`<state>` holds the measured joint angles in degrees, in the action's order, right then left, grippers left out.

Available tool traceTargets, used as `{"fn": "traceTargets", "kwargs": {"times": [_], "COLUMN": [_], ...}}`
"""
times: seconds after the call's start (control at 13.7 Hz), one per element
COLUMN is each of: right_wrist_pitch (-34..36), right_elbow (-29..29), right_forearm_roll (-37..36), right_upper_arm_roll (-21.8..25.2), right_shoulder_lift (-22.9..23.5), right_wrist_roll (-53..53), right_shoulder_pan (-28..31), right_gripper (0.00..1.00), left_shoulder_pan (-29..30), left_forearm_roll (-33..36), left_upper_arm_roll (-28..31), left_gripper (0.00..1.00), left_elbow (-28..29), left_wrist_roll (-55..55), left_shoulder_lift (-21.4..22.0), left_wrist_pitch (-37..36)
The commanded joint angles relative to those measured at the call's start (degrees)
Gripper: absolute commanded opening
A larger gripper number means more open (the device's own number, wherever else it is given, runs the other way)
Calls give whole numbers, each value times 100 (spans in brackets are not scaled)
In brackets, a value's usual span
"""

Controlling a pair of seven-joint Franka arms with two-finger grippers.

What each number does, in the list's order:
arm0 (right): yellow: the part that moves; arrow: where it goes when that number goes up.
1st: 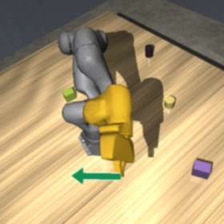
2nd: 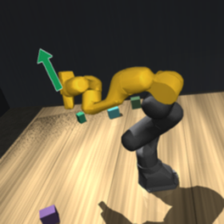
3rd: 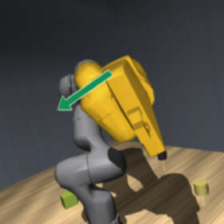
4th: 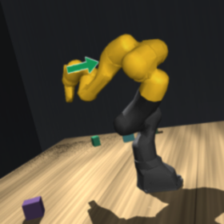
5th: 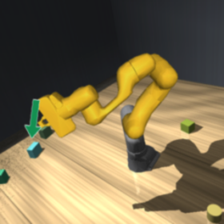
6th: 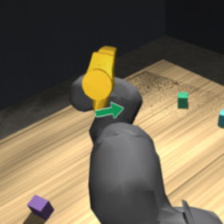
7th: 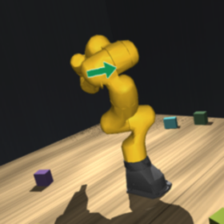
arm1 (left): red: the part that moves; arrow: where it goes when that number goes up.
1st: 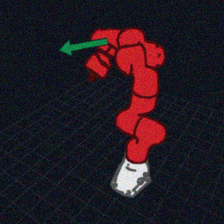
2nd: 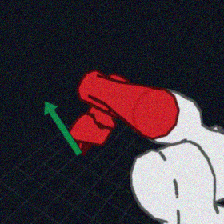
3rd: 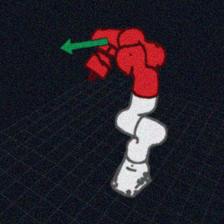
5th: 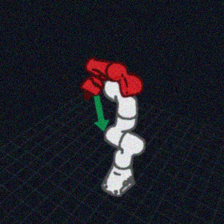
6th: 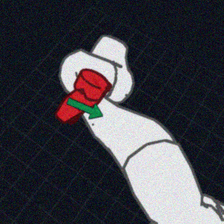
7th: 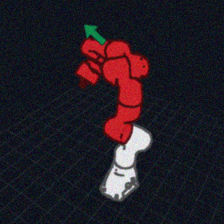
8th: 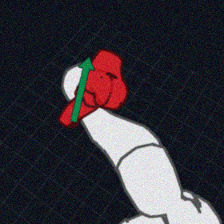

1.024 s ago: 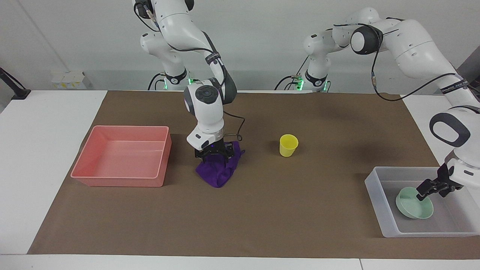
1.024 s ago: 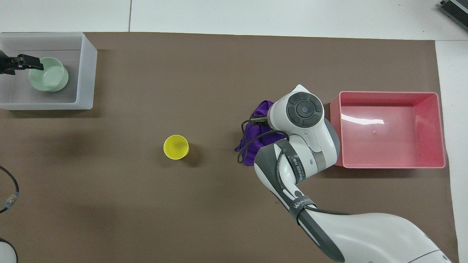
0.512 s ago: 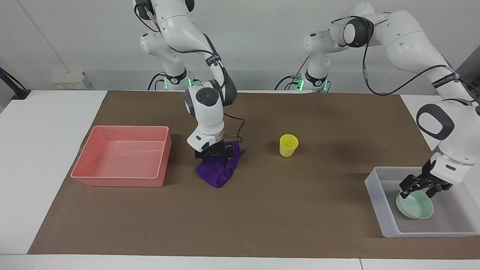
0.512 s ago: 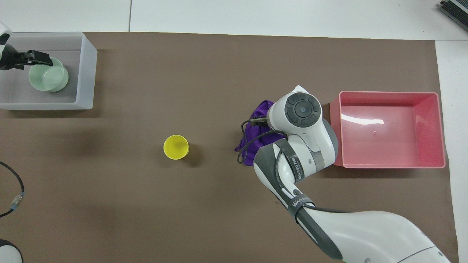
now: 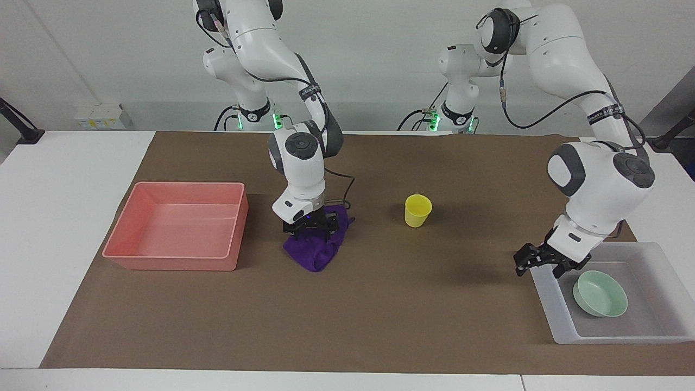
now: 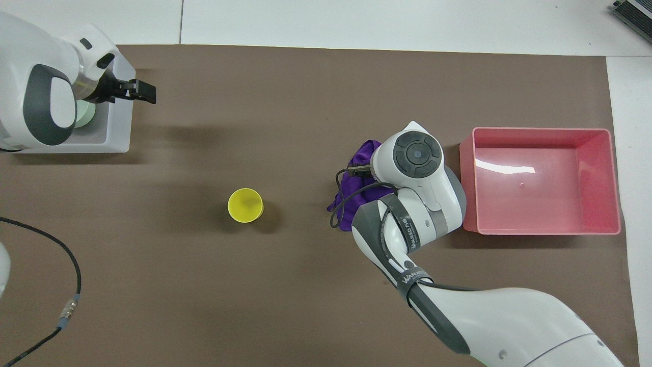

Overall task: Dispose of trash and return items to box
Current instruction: 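Hold the cloth with the right gripper while the left gripper reaches the cup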

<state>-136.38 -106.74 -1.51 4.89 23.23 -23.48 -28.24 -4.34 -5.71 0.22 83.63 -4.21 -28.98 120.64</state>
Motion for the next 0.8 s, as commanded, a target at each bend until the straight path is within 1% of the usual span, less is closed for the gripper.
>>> {"fn": "traceTargets", "kwargs": {"times": [0.0, 0.22, 0.29, 0.37, 0.44, 0.51, 0.59, 0.66, 0.73], "right_wrist_pitch": [-345, -363, -346, -328, -293, -284, -258, -223, -144], "right_elbow": [-101, -189, -189, -189, -189, -180, -172, -137, -102], "right_forearm_roll": [-148, -148, -148, -148, -148, -148, -139, -139, -148], "right_upper_arm_roll": [12, 12, 12, 12, 12, 12, 12, 12, 12], "right_shoulder_lift": [112, 112, 112, 112, 103, 103, 94, 103, 94], "right_wrist_roll": [-51, -51, -42, -51, -60, -69, -130, -243, -279], "right_shoulder_pan": [-6, -6, -6, -15, -15, -15, -32, -50, -50], "right_gripper": [100, 100, 92, 56, 23, 3, 0, 0, 0], "left_shoulder_pan": [-312, -646, -830, -1067, -1295, -1498, -1622, -1736, -1885], "left_forearm_roll": [70, 70, 70, 79, 79, 79, 79, 79, 79], "left_upper_arm_roll": [92, 74, 83, 92, 92, 92, 92, 92, 92], "left_gripper": [100, 100, 100, 100, 100, 100, 100, 100, 100], "left_elbow": [776, 1399, 1733, 2084, 2409, 2622, 2676, 2729, 2903], "left_wrist_roll": [149, 473, 631, 885, 1105, 1281, 1474, 1607, 1695], "left_shoulder_lift": [488, 1076, 1339, 1586, 1840, 2008, 2097, 2150, 2229], "left_wrist_pitch": [65, -5, -5, 4, 38, 56, 4, -22, -14]}}
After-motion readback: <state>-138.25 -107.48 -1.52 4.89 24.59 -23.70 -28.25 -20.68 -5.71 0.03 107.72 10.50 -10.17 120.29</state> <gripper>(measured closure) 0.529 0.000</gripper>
